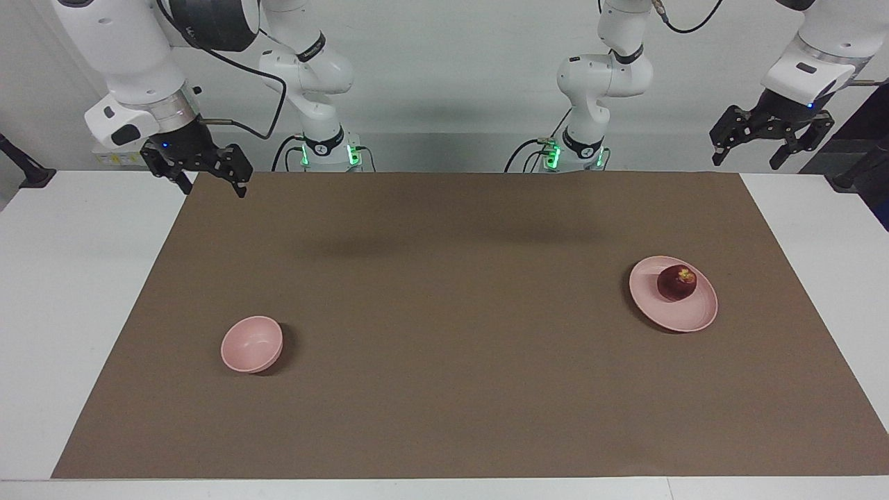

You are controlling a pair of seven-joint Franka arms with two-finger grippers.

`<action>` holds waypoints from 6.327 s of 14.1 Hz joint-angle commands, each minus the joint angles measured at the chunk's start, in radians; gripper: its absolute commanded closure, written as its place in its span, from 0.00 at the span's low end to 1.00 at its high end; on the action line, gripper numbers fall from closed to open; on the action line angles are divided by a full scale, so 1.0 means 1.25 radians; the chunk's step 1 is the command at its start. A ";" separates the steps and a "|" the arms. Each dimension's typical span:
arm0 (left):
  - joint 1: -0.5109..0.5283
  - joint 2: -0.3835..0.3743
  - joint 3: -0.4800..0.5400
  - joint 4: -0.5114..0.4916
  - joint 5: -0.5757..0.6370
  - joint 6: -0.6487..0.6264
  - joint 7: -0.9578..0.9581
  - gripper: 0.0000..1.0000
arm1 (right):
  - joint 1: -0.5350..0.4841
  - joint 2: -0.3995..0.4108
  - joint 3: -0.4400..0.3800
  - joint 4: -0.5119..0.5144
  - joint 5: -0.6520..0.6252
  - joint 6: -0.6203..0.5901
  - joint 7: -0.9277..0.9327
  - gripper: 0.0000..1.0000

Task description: Move apple from plate to bowl

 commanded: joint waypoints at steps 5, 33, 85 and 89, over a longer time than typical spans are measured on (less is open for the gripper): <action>0.035 -0.028 0.003 -0.122 0.008 0.129 0.045 0.00 | -0.010 0.001 0.007 0.003 -0.004 0.006 -0.016 0.00; 0.064 0.110 0.002 -0.582 -0.035 0.748 0.088 0.05 | 0.000 -0.034 0.023 -0.041 0.087 -0.024 0.149 0.00; -0.058 0.037 -0.355 -0.465 -0.687 0.762 -0.295 1.00 | 0.363 0.189 0.045 -0.289 1.117 0.617 0.807 0.00; -0.059 0.037 -0.355 -0.465 -0.687 0.760 -0.295 1.00 | 0.371 0.172 0.044 -0.294 1.118 0.627 0.823 0.67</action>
